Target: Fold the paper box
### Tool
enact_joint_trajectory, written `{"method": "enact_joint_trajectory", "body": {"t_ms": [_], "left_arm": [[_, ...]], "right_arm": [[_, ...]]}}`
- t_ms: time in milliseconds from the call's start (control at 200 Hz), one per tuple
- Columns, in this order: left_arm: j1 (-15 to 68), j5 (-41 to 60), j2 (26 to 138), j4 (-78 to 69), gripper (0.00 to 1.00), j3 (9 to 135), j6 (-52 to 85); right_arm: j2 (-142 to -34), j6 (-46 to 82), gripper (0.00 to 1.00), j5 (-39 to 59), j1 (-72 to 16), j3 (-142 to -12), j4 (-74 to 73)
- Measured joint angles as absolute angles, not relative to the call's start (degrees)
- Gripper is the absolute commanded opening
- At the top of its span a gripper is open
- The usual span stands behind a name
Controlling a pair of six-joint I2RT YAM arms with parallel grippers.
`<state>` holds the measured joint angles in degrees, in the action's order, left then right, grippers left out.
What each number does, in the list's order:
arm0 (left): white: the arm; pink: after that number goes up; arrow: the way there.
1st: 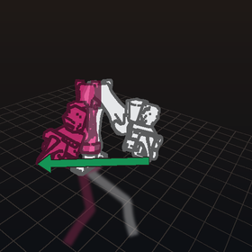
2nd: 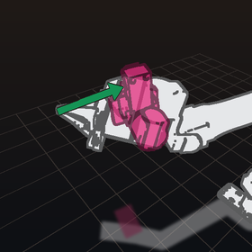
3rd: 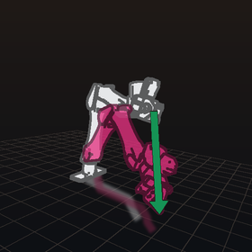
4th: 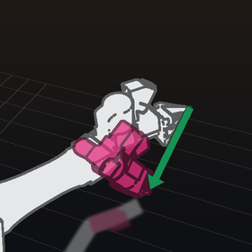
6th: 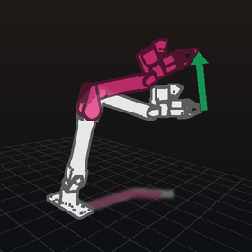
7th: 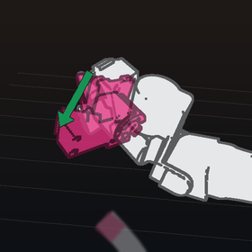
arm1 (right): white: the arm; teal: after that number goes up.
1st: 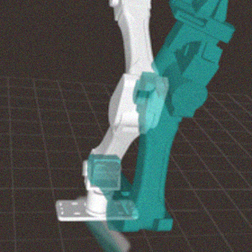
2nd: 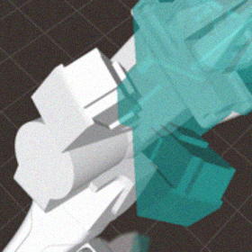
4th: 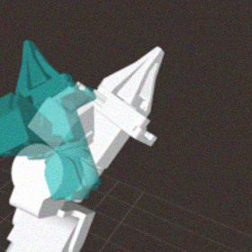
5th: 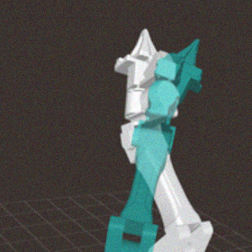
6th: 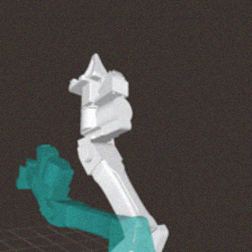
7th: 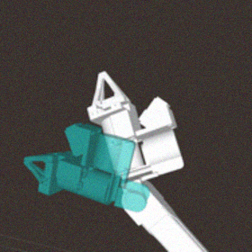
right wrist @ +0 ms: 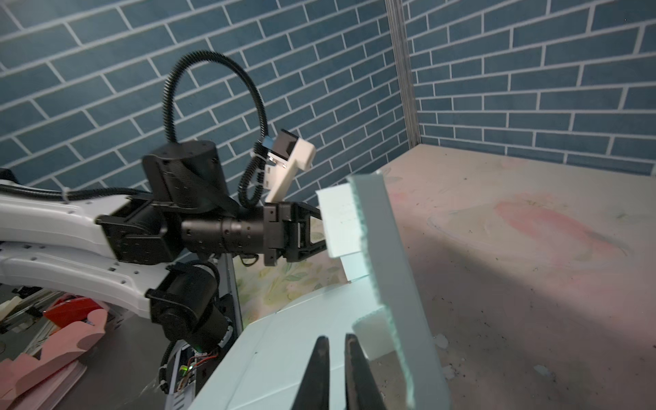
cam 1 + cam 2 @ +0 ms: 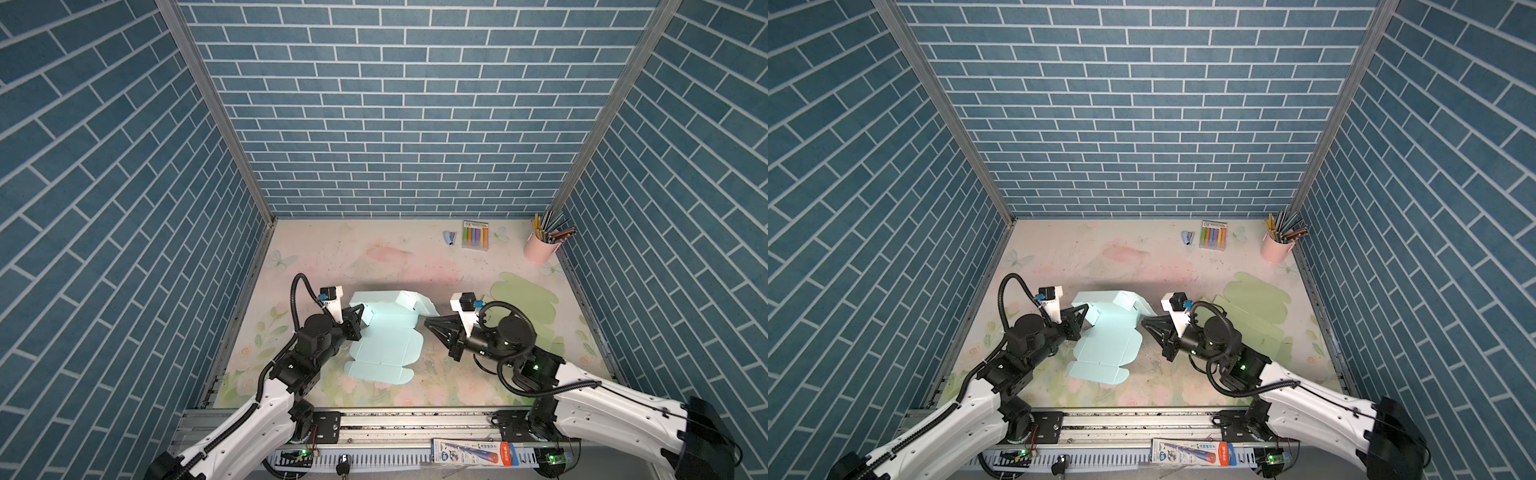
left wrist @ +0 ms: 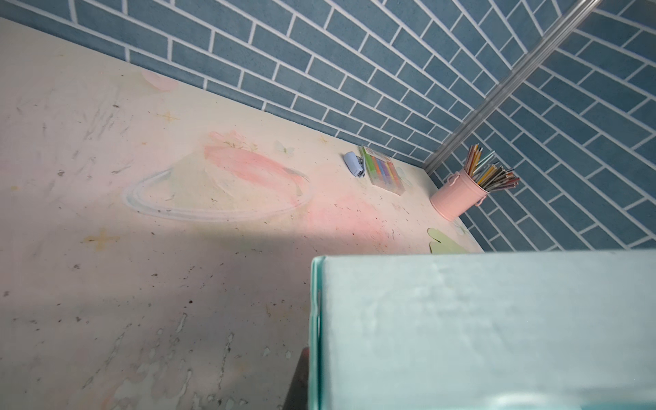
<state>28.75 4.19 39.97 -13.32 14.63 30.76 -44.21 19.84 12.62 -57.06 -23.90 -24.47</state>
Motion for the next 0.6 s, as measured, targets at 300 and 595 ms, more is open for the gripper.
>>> {"method": "enact_joint_trajectory", "body": {"t_ms": [300, 595], "left_arm": [[25.0, 12.0, 44.8, -10.3, 0.0, 17.8, 26.4], [25.5, 16.5, 48.4, -11.5, 0.0, 17.8, 26.0]], "right_arm": [[-32.2, 21.3, 0.2, 14.0, -44.9, -21.6, -19.7], [-42.3, 22.8, 0.18, 24.0, -41.7, -19.6, -22.7]]}}
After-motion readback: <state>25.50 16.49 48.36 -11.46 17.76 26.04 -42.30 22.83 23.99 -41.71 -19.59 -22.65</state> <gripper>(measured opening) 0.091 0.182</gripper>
